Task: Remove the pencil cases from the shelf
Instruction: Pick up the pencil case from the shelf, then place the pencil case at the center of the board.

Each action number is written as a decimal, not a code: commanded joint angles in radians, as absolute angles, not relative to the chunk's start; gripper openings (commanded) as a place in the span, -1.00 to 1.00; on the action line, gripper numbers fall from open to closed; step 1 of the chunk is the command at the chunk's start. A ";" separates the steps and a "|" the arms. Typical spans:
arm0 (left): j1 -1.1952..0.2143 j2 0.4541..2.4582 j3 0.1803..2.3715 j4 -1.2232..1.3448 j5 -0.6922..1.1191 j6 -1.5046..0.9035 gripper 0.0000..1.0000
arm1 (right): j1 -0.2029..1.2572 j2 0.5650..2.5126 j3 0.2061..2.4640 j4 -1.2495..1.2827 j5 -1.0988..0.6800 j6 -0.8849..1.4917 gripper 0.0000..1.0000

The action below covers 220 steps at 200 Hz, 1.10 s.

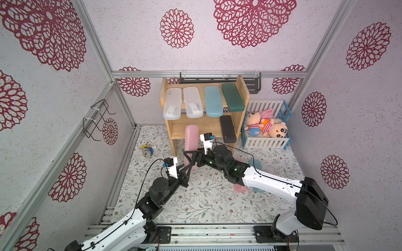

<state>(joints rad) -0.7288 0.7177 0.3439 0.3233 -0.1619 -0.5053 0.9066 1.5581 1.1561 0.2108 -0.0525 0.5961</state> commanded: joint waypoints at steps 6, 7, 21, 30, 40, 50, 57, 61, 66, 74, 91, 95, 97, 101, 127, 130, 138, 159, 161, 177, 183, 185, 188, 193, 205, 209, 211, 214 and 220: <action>-0.739 0.694 0.350 0.301 -0.156 -0.477 -0.86 | 0.916 1.558 1.192 0.201 -0.017 0.597 0.45; -0.739 0.693 0.351 0.299 -0.157 -0.477 -0.81 | 0.916 1.558 1.193 0.198 -0.015 0.597 0.44; -0.738 0.678 0.351 0.274 -0.173 -0.476 -0.14 | 0.915 1.557 1.188 0.172 0.004 0.600 0.44; -0.741 0.661 0.347 0.259 -0.191 -0.479 0.16 | 0.914 1.552 1.177 0.156 0.013 0.598 0.44; -0.741 0.639 0.341 0.240 -0.221 -0.487 0.62 | 0.913 1.544 1.157 0.133 0.032 0.598 0.43; -0.741 0.614 0.340 0.209 -0.257 -0.493 0.95 | 0.913 1.534 1.130 0.101 0.053 0.601 0.43; -0.741 0.596 0.341 0.187 -0.272 -0.492 0.95 | 0.912 1.526 1.108 0.077 0.066 0.601 0.43; -0.741 0.584 0.341 0.177 -0.278 -0.489 0.95 | 0.911 1.521 1.095 0.063 0.073 0.600 0.44; -0.741 0.572 0.342 0.161 -0.289 -0.489 0.95 | 0.911 1.516 1.075 0.045 0.083 0.604 0.43; -0.741 0.552 0.343 0.138 -0.311 -0.492 0.95 | 0.910 1.507 1.039 0.023 0.095 0.614 0.44; -0.742 0.514 0.344 0.098 -0.338 -0.492 0.95 | 0.905 1.486 0.953 -0.005 0.106 0.645 0.46; -0.741 0.504 0.342 0.092 -0.343 -0.493 0.95 | 0.905 1.483 0.935 -0.007 0.110 0.652 0.46; -0.740 0.502 0.341 0.090 -0.345 -0.493 0.95 | 0.905 1.482 0.925 -0.009 0.111 0.655 0.47; -0.740 0.495 0.340 0.086 -0.348 -0.493 0.95 | 0.904 1.479 0.908 -0.009 0.110 0.661 0.47; -0.741 0.471 0.331 0.081 -0.359 -0.494 0.95 | 0.888 1.483 0.825 -0.030 0.131 0.695 0.48; -0.742 0.471 0.330 0.081 -0.360 -0.495 0.95 | 0.883 1.487 0.819 -0.032 0.132 0.699 0.47; -0.741 0.472 0.330 0.077 -0.360 -0.495 0.95 | 0.867 1.496 0.804 -0.033 0.129 0.705 0.48; -0.741 0.485 0.326 0.075 -0.361 -0.501 0.95 | 0.824 1.527 0.795 -0.064 0.123 0.708 0.48; -0.741 0.485 0.326 0.076 -0.361 -0.501 0.95 | 0.820 1.530 0.796 -0.068 0.122 0.707 0.48; -0.741 0.490 0.321 0.081 -0.360 -0.509 0.95 | 0.781 1.552 0.801 -0.093 0.117 0.695 0.48; -0.741 0.491 0.320 0.082 -0.361 -0.510 0.95 | 0.767 1.560 0.806 -0.103 0.114 0.687 0.48; -0.741 0.491 0.319 0.082 -0.360 -0.510 0.95 | 0.762 1.562 0.808 -0.105 0.112 0.684 0.48; -0.741 0.490 0.319 0.084 -0.360 -0.509 0.95 | 0.755 1.565 0.810 -0.110 0.111 0.680 0.49; -0.741 0.492 0.316 0.086 -0.363 -0.509 0.95 | 0.744 1.572 0.817 -0.119 0.107 0.674 0.49; -0.741 0.495 0.317 0.087 -0.365 -0.507 0.95 | 0.721 1.592 0.834 -0.141 0.101 0.656 0.51; -0.741 0.495 0.318 0.087 -0.365 -0.505 0.95 | 0.715 1.598 0.842 -0.149 0.098 0.649 0.51; -0.741 0.497 0.319 0.087 -0.365 -0.504 0.95 | 0.712 1.602 0.846 -0.153 0.097 0.646 0.51; -0.741 0.497 0.320 0.087 -0.365 -0.503 0.95 | 0.709 1.610 0.851 -0.160 0.097 0.641 0.52; -0.741 0.498 0.321 0.087 -0.366 -0.502 0.95 | 0.702 1.622 0.864 -0.175 0.097 0.633 0.52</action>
<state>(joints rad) -0.7330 0.4946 0.3244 0.0868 -0.3542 -0.5056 0.7315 1.5936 0.8040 -0.1379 0.0879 0.6731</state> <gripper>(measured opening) 0.973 0.804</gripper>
